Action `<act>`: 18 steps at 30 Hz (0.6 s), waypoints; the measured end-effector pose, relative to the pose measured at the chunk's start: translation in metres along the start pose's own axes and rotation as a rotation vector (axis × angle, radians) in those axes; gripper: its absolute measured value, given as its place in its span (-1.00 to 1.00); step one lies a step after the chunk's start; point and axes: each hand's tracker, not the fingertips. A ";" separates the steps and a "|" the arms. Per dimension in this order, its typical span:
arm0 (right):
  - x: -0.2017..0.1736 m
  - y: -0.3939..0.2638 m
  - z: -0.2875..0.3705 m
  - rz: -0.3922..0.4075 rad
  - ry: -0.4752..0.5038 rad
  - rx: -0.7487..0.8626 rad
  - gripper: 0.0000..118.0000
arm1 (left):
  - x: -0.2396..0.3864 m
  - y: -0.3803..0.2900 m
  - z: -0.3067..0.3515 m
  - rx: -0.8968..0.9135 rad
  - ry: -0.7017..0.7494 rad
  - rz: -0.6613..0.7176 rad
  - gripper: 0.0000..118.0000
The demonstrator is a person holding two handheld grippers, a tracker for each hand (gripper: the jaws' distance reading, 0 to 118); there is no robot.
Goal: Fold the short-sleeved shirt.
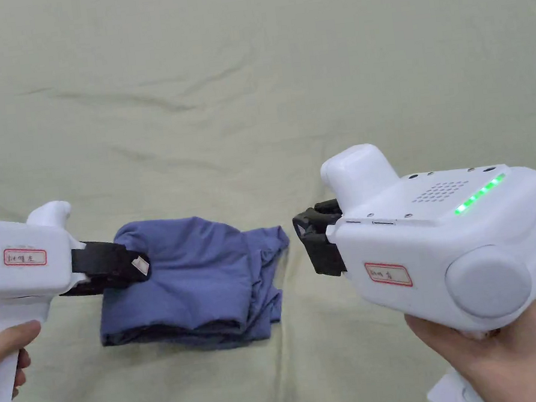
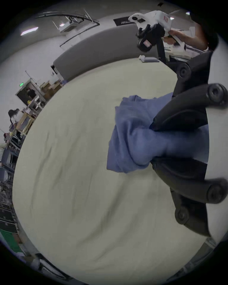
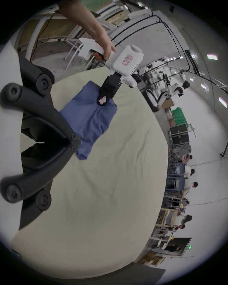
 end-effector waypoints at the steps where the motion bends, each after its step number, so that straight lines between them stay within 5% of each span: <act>1: -0.006 0.003 -0.007 0.006 0.003 0.004 -0.96 | -0.010 0.003 0.003 -0.006 -0.002 0.007 -0.50; 8: -0.024 0.015 -0.037 0.016 0.026 -0.020 -0.96 | -0.072 0.023 0.006 -0.050 0.070 0.032 -0.50; 9: -0.024 0.015 -0.038 0.024 0.019 -0.027 -0.96 | -0.079 0.022 0.004 -0.056 0.063 0.057 -0.41; 11: -0.024 0.014 -0.039 0.030 0.016 -0.035 -0.96 | -0.089 0.018 0.002 -0.045 0.041 0.100 0.48; 14: -0.020 0.013 -0.034 0.026 0.020 -0.037 -0.96 | -0.091 0.007 0.016 0.035 0.151 0.024 0.68; 18: -0.014 0.010 -0.017 0.023 0.018 -0.020 -0.96 | -0.091 -0.006 0.060 0.135 0.198 0.105 0.69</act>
